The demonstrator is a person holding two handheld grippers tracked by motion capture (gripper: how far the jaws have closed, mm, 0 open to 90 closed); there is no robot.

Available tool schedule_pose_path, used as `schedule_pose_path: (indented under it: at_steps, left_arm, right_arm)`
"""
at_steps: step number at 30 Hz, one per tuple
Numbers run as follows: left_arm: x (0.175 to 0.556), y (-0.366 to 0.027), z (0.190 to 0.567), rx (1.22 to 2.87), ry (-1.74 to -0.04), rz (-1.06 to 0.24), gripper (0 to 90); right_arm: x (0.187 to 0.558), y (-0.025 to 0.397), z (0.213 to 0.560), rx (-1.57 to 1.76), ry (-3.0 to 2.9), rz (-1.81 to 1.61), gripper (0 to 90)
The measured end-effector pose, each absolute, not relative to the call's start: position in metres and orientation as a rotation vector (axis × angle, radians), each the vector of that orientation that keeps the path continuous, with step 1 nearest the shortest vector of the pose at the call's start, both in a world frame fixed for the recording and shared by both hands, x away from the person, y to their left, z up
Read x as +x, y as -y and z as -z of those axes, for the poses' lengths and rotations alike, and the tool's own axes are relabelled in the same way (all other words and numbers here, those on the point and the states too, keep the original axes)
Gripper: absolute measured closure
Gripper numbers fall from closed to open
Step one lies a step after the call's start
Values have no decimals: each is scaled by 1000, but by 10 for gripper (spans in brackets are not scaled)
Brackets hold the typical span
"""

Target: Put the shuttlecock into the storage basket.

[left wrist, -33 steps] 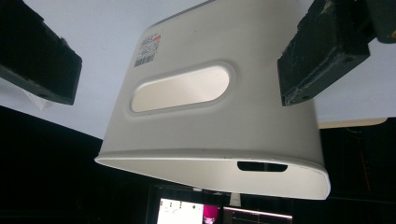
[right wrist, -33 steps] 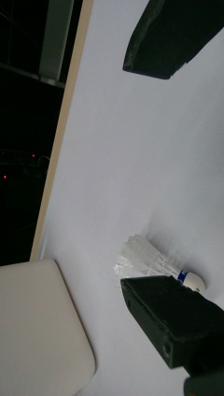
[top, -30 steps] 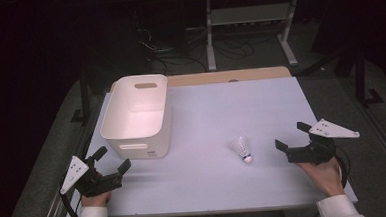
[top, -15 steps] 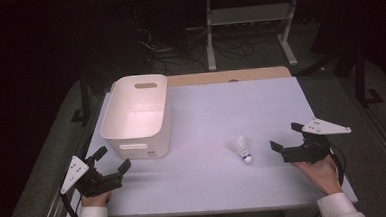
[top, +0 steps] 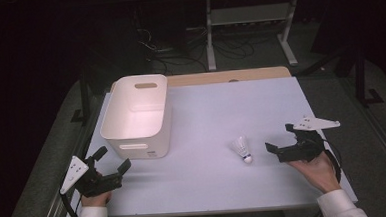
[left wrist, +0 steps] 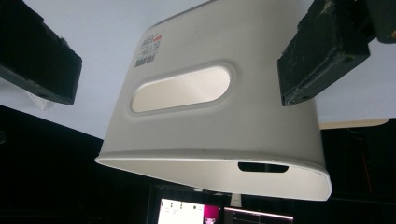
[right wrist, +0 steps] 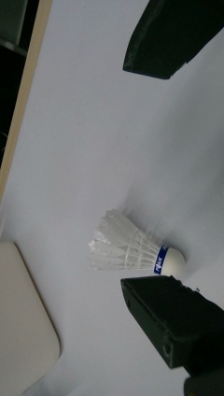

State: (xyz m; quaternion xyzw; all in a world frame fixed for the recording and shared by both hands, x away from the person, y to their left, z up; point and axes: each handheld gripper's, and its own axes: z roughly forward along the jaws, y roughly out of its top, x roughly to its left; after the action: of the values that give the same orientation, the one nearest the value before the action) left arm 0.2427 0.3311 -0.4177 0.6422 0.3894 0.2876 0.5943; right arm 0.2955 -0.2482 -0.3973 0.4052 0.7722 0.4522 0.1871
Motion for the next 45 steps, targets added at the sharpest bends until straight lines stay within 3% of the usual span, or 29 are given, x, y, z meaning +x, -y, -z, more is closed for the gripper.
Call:
schedule_pose_path:
  at_steps: [45]
  left_arm:
    - [243, -329, 418, 1497, -892, -656, 0]
  right_arm:
    - [303, 204, 401, 1238, -2432, -1069, 0]
